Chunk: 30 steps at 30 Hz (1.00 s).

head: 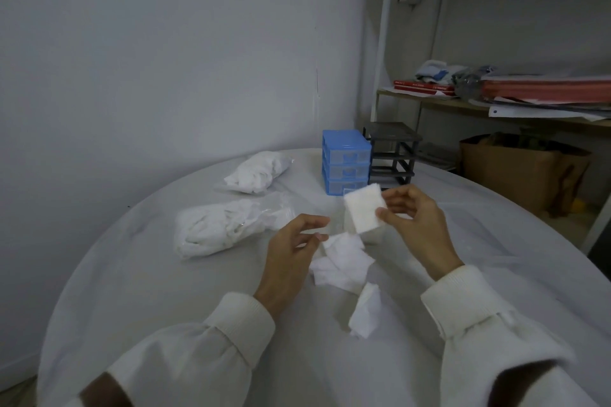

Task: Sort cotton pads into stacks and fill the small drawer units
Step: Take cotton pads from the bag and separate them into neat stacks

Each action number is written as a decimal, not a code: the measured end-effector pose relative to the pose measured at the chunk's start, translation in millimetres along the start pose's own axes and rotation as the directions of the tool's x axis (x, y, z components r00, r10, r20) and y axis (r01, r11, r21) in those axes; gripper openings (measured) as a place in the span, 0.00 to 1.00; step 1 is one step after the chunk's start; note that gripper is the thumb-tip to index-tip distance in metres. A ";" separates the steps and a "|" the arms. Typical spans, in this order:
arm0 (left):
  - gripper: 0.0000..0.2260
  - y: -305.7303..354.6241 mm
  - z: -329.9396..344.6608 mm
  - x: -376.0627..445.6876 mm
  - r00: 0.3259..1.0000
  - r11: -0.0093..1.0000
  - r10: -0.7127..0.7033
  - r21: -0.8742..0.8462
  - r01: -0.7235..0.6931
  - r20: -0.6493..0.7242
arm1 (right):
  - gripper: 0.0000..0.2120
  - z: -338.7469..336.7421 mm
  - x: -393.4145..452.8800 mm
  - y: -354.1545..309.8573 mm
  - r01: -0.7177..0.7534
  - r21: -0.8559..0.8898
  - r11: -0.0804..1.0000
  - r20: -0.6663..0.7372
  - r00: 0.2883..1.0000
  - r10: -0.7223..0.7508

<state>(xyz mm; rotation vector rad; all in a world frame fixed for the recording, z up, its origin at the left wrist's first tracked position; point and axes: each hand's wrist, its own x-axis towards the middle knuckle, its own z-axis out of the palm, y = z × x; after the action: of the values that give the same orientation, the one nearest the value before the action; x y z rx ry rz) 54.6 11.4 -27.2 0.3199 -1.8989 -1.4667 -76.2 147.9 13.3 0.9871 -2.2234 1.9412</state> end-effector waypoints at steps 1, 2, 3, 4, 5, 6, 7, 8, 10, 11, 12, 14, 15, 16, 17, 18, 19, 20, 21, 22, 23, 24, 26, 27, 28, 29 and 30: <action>0.18 -0.1 -0.6 2.3 1.000 1.000 0.003 0.017 -0.003 0.008 | 0.10 -3.2 4.4 1.5 -0.003 -0.020 1.000 -0.031 1.000 0.002; 0.18 0.0 -0.9 5.7 1.000 0.999 0.011 0.038 -0.012 0.018 | 0.10 -6.2 9.0 2.9 -0.008 -0.041 0.999 -0.054 0.999 0.006; 0.19 0.8 -1.5 10.1 0.999 0.998 0.023 0.063 -0.025 0.030 | 0.10 -9.1 14.0 4.7 -0.013 -0.065 0.998 -0.068 0.998 0.009; 0.19 2.1 -2.0 15.6 0.999 0.995 0.038 0.091 -0.042 0.039 | 0.09 -11.3 19.5 6.0 -0.016 -0.088 0.996 -0.074 0.997 0.009; 0.18 3.6 -2.3 22.5 0.997 0.990 0.055 0.123 -0.061 0.050 | 0.09 -13.3 26.0 7.3 -0.017 -0.111 0.994 -0.079 0.997 0.008; 0.18 4.6 -1.8 30.7 0.996 0.984 0.067 0.163 -0.077 0.065 | 0.09 -15.0 33.4 8.7 -0.020 -0.127 0.992 -0.086 0.996 0.009; 0.17 6.1 -0.6 38.4 0.994 0.974 0.072 0.208 -0.089 0.086 | 0.09 -16.1 40.5 9.6 -0.025 -0.132 0.991 -0.094 0.996 0.013; 0.16 6.7 1.6 46.1 0.991 0.964 0.069 0.249 -0.095 0.111 | 0.09 -16.2 47.9 10.5 -0.031 -0.127 0.991 -0.099 0.995 0.019; 0.13 4.7 7.5 60.4 0.988 0.947 0.052 0.306 -0.096 0.148 | 0.09 -13.6 61.6 12.1 -0.039 -0.119 0.992 -0.095 0.995 0.028; 0.12 1.6 11.9 66.9 0.986 0.938 0.049 0.332 -0.100 0.158 | 0.09 -10.8 68.2 13.3 -0.043 -0.124 0.991 -0.084 0.996 0.033; 0.11 -2.0 16.8 72.1 0.985 0.928 0.048 0.356 -0.105 0.165 | 0.09 -7.4 74.2 14.5 -0.048 -0.131 0.990 -0.069 0.997 0.039; 0.10 -10.1 27.5 79.4 0.982 0.910 0.057 0.396 -0.125 0.180 | 0.09 0.1 85.0 18.8 -0.050 -0.132 0.990 -0.029 0.999 0.046; 0.10 -15.0 32.2 81.3 0.980 0.898 0.067 0.415 -0.142 0.189 | 0.09 4.0 88.7 21.1 -0.046 -0.133 0.990 -0.001 0.999 0.046; 0.10 -20.3 36.2 83.3 0.976 0.883 0.076 0.440 -0.161 0.204 | 0.09 7.8 92.0 24.0 -0.041 -0.143 0.989 0.032 0.998 0.046; 0.10 -24.7 39.0 84.3 0.971 0.863 0.080 0.471 -0.181 0.225 | 0.08 10.7 94.4 26.6 -0.033 -0.170 0.985 0.068 0.997 0.045; 0.11 -28.5 40.7 85.3 0.965 0.839 0.081 0.506 -0.201 0.249 | 0.08 12.9 96.8 29.3 -0.025 -0.209 0.978 0.107 0.993 0.049; 0.11 -32.1 41.5 87.1 0.959 0.814 0.080 0.538 -0.219 0.271 | 0.09 14.1 99.4 32.1 -0.022 -0.249 0.968 0.145 0.988 0.060; 0.12 -34.4 41.7 88.3 0.955 0.794 0.078 0.562 -0.232 0.285 | 0.09 14.4 101.6 33.8 -0.023 -0.279 0.960 0.178 0.981 0.075; 0.12 -35.2 41.6 89.2 0.953 0.780 0.078 0.577 -0.241 0.293 | 0.10 13.9 103.7 34.7 -0.023 -0.293 0.956 0.209 0.974 0.087; 0.13 -35.4 41.5 89.9 0.951 0.772 0.075 0.586 -0.246 0.301 | 0.11 12.9 106.2 35.9 -0.021 -0.298 0.954 0.239 0.966 0.096; 0.13 -34.7 41.7 89.6 0.948 0.762 0.075 0.596 -0.254 0.308 | 0.11 11.6 107.6 37.1 -0.018 -0.303 0.953 0.267 0.958 0.103; 0.13 -33.7 42.2 88.8 0.946 0.752 0.081 0.604 -0.264 0.313 | 0.11 10.3 108.3 37.3 -0.015 -0.311 0.950 0.288 0.951 0.109; 0.13 -32.5 42.9 87.2 0.949 0.756 0.097 0.598 -0.267 0.301 | 0.11 10.5 109.5 38.2 -0.019 -0.308 0.951 0.307 0.944 0.118; 0.12 -32.2 43.2 86.4 0.955 0.778 0.096 0.578 -0.248 0.281 | 0.11 11.6 110.0 38.9 -0.022 -0.293 0.956 0.304 0.946 0.116; 0.11 -32.5 43.1 85.8 0.963 0.813 0.090 0.540 -0.217 0.253 | 0.12 13.0 110.4 39.7 -0.025 -0.279 0.960 0.295 0.949 0.110; 0.08 -33.5 43.3 85.2 0.972 0.853 0.081 0.489 -0.182 0.222 | 0.11 14.3 110.2 39.9 -0.021 -0.270 0.963 0.291 0.951 0.102; 0.06 -34.1 43.3 84.4 0.977 0.883 0.075 0.442 -0.157 0.198 | 0.11 15.9 109.8 39.9 -0.006 -0.276 0.961 0.296 0.951 0.091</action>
<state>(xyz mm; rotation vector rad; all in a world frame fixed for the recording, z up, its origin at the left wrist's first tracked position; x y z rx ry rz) -42.1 -16.6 -31.4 0.2900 -2.3592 -0.9805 -176.8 86.7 20.3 1.2714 -2.6098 1.5224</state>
